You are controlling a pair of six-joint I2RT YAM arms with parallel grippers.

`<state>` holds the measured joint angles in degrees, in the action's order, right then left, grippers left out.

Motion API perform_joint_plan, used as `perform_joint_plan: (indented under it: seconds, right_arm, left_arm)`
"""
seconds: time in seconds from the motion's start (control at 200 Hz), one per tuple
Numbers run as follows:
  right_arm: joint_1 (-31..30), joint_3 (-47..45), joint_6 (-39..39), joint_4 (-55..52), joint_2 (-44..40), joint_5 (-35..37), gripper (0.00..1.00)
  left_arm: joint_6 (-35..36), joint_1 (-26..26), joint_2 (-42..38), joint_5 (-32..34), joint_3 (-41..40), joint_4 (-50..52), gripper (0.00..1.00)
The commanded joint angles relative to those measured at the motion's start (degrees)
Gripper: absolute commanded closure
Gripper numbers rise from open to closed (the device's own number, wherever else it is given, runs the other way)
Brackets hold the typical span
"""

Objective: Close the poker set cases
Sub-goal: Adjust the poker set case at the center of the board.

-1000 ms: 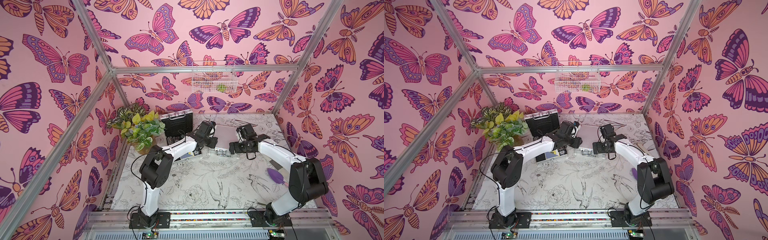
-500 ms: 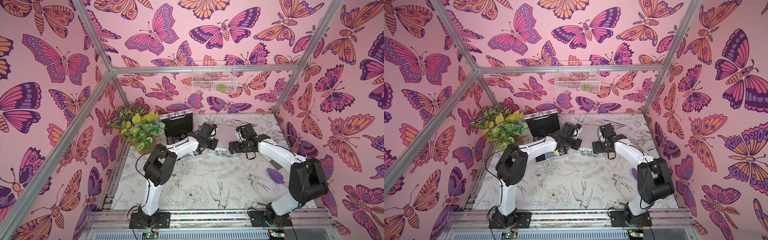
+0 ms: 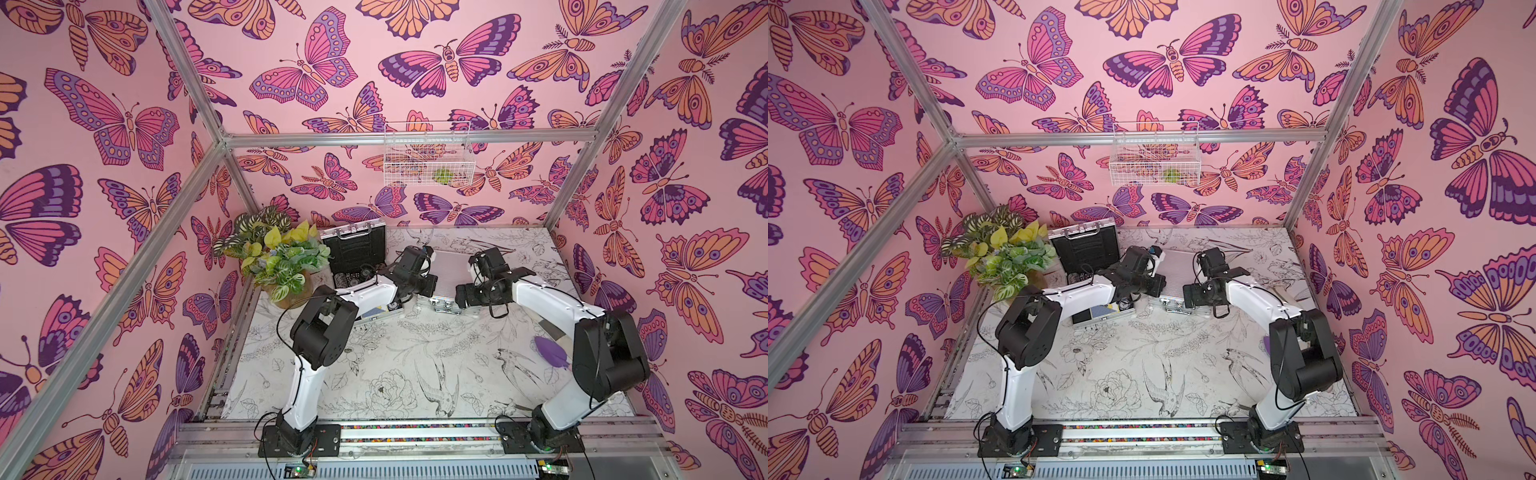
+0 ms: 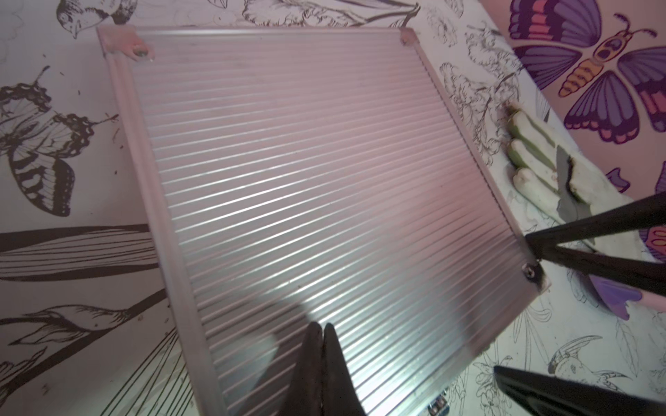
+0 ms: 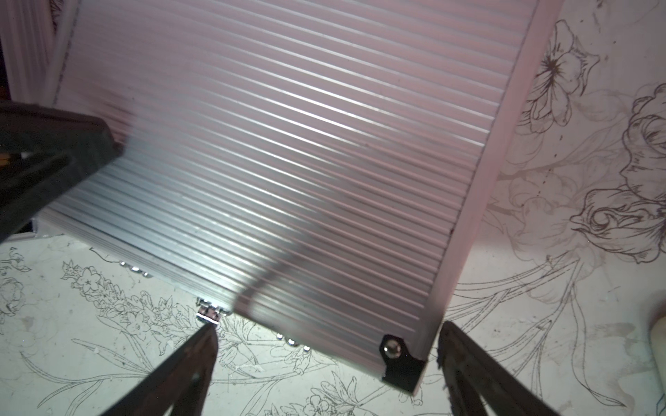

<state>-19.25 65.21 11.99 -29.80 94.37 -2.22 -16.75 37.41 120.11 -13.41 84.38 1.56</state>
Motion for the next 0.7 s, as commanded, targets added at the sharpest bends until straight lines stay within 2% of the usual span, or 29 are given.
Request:
perform_joint_plan:
  seconds: [0.0, 0.27, 0.441, 0.696]
  right_arm:
    - [-1.45, 2.70, -0.68, 0.09, -2.16, -0.66, 0.05]
    - [-1.78, 3.66, 0.15, -1.12, 0.68, -1.95, 0.10]
    - [-1.85, 3.49, 1.66, -3.65, 3.28, -1.43, 0.25]
    - [-1.81, 3.61, 1.88, -9.12, 8.29, 0.05, 0.42]
  left_arm:
    - [-1.85, -1.13, 6.61, 1.03, -5.64, 8.83, 1.00]
    - [-3.15, -2.02, 7.23, -0.04, -8.48, 6.78, 1.00]
    - [-3.55, -2.33, 6.99, -0.30, -9.55, 6.17, 1.00]
    - [-3.90, -2.36, 6.63, -0.89, -10.37, 5.72, 1.00]
